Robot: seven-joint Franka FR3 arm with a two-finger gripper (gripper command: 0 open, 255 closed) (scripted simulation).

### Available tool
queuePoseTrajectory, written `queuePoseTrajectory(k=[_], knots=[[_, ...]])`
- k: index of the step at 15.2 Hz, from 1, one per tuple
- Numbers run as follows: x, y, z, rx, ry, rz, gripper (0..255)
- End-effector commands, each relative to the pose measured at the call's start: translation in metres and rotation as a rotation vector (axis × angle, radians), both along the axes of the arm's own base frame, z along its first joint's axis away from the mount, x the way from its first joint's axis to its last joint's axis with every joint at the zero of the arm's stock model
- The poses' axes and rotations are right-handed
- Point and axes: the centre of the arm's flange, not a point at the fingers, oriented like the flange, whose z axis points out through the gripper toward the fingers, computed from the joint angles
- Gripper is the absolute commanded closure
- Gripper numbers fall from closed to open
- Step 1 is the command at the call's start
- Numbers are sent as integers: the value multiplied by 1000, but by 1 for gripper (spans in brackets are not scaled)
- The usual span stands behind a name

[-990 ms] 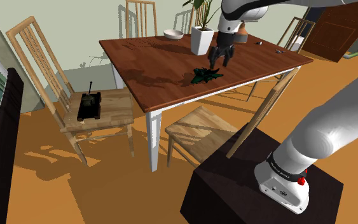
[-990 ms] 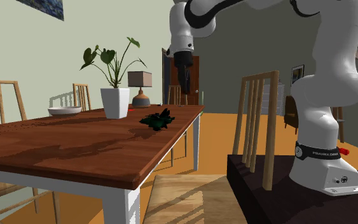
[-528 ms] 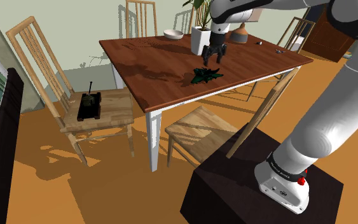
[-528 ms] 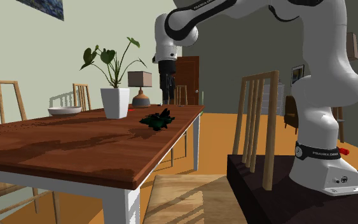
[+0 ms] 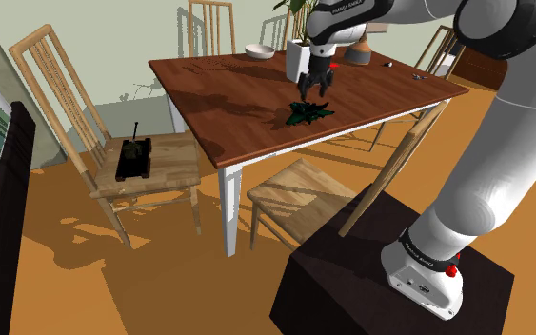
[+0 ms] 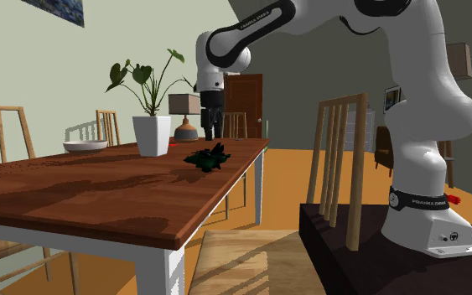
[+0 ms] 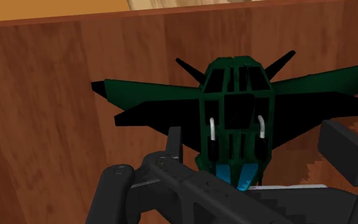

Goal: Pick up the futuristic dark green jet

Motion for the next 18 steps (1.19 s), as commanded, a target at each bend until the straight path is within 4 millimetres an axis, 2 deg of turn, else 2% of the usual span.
queuePoseTrajectory(k=[1,4,5,14,18], knots=[[1,1,-10,0,-1,0,0],[1,1,-18,0,-1,0,0],[1,1,-19,0,0,0,255],[1,1,-18,0,-1,0,255],[1,1,3,0,-1,0,255]])
